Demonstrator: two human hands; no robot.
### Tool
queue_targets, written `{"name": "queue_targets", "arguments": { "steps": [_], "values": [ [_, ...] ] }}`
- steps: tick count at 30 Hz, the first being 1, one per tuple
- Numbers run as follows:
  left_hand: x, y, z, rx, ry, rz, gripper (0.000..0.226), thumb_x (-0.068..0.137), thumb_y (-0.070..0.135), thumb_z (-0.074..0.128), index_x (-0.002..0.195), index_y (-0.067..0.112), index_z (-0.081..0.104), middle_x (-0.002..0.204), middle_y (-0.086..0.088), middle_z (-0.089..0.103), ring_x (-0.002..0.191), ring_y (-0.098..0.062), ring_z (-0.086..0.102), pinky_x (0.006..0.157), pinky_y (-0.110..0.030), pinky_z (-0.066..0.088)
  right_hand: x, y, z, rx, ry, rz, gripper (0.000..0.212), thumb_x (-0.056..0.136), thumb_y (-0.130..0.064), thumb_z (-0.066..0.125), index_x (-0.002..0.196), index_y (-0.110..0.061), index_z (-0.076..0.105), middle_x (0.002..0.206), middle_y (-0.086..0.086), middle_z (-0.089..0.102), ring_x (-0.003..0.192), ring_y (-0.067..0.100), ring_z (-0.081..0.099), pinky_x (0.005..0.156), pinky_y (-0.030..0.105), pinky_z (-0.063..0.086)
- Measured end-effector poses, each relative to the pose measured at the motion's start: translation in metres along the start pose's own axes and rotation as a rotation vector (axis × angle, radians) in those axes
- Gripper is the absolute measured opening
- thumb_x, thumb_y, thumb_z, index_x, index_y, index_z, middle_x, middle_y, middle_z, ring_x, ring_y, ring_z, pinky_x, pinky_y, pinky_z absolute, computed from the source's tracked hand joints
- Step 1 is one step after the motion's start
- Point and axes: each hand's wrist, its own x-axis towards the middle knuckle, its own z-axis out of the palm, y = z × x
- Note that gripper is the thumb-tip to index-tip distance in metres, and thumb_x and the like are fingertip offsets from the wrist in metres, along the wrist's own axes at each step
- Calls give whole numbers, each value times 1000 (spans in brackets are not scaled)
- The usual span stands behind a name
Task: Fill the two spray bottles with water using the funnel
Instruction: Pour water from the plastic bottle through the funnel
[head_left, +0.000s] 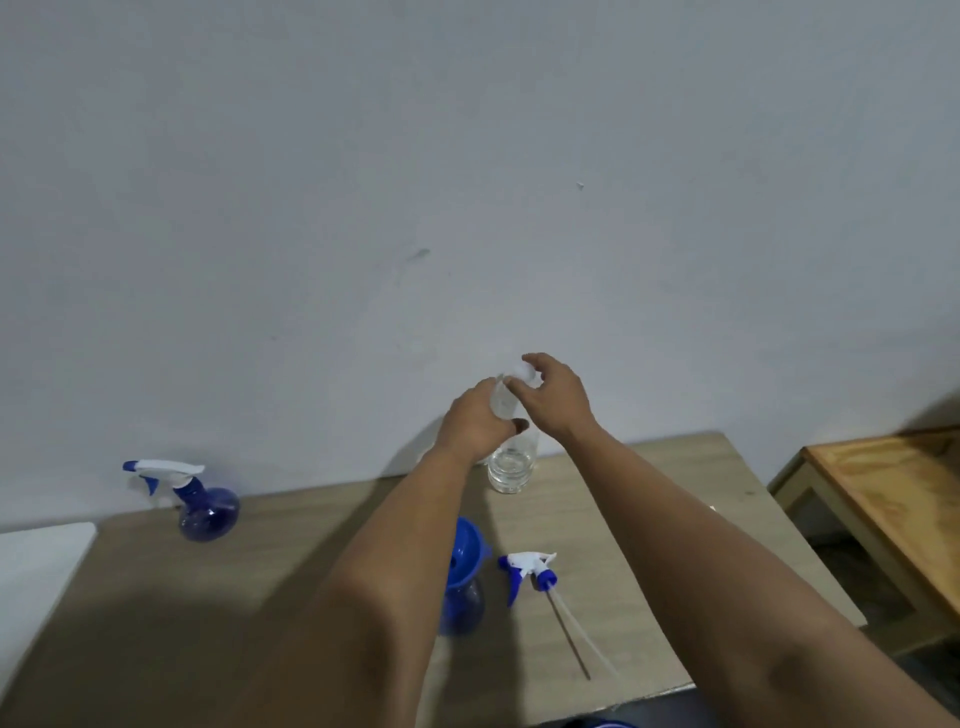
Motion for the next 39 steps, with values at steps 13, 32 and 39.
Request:
{"name": "queue_targets", "arguments": {
  "steps": [13, 32, 39],
  "values": [
    [2, 23, 51, -173, -79, -23, 93, 72, 47, 83, 151, 29, 39, 154, 5, 46, 138, -16, 47, 111, -37, 42, -35, 45, -38, 182, 145, -43, 26, 95, -43, 75, 112, -25, 72, 103, -12, 74, 103, 10, 69, 93, 34, 56],
    [-95, 29, 114, -303, -90, -3, 92, 72, 37, 87, 148, 42, 35, 147, 12, 48, 132, -13, 49, 101, -30, 45, -137, 64, -61, 180, 274, 19, 37, 88, -46, 84, 105, -24, 59, 99, -19, 67, 100, -6, 64, 83, 21, 49],
    [-96, 35, 120, -238, -90, 12, 84, 77, 38, 85, 145, 45, 37, 144, 7, 51, 133, -16, 49, 97, -28, 43, -136, 71, -72, 298, 197, -36, 19, 94, -30, 79, 106, -22, 67, 106, -12, 75, 108, 0, 68, 98, 30, 55]
  ]
}}
